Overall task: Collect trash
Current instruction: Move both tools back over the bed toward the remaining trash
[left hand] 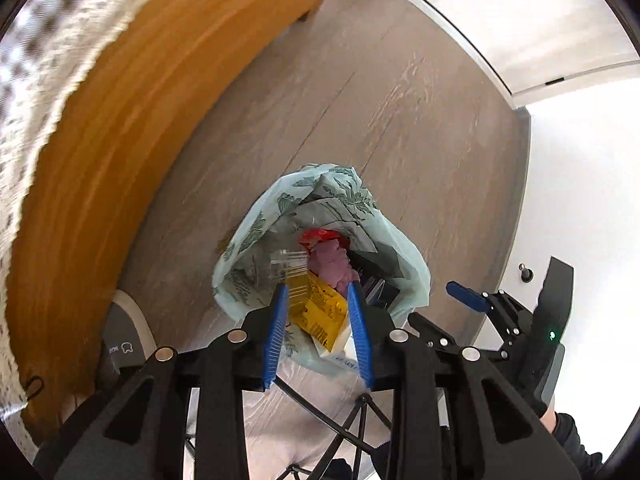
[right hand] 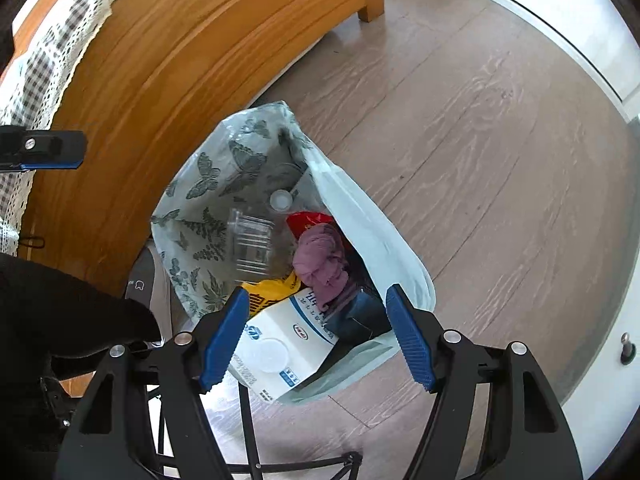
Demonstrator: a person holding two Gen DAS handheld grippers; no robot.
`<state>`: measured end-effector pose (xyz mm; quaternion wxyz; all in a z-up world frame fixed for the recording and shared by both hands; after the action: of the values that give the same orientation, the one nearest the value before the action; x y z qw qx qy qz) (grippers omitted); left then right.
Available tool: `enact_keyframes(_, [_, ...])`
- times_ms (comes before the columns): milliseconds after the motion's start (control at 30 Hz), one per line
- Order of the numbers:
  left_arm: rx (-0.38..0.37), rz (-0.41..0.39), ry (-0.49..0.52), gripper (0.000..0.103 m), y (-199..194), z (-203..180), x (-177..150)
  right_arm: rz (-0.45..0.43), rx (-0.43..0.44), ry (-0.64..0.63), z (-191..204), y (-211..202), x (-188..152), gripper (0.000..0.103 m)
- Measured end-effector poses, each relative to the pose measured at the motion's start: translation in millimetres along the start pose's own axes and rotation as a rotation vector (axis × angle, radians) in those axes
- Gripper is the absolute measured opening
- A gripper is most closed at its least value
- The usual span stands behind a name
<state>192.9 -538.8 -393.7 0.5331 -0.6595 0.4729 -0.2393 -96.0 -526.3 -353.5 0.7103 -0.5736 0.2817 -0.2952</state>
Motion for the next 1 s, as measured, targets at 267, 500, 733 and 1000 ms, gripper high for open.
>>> enact_keyframes(267, [-0.021,-0.115,0.043,0.034,-56,14,-30,-0.023,-0.089,-0.084,27,-27,12,0.068])
enact_keyframes(500, [-0.029,-0.389,-0.001,0.049,-155,62,-68,-0.09,-0.172,-0.179,70,-68,33,0.068])
enact_keyframes(733, [0.131,-0.627,-0.24,0.049,-261,191,-125,-0.228,-0.181,-0.292,149,-119,62,0.068])
enact_keyframes(1000, [0.192,-0.835,-0.711,0.059,-337,380,-208,-0.364,-0.108,-0.414,252,-172,105,0.068])
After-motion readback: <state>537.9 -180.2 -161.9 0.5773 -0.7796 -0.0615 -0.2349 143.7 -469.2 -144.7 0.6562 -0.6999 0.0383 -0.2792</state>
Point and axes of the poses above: each gripper's, at about its wrist camera, not at the fingertips, and y roughly the way its jaws point, z to its left, x to its top, the point moved 7 cm from there along y, roughly the way its jaws point, and after that the axes turned 10 degrees about z, right-handed, at the moved point
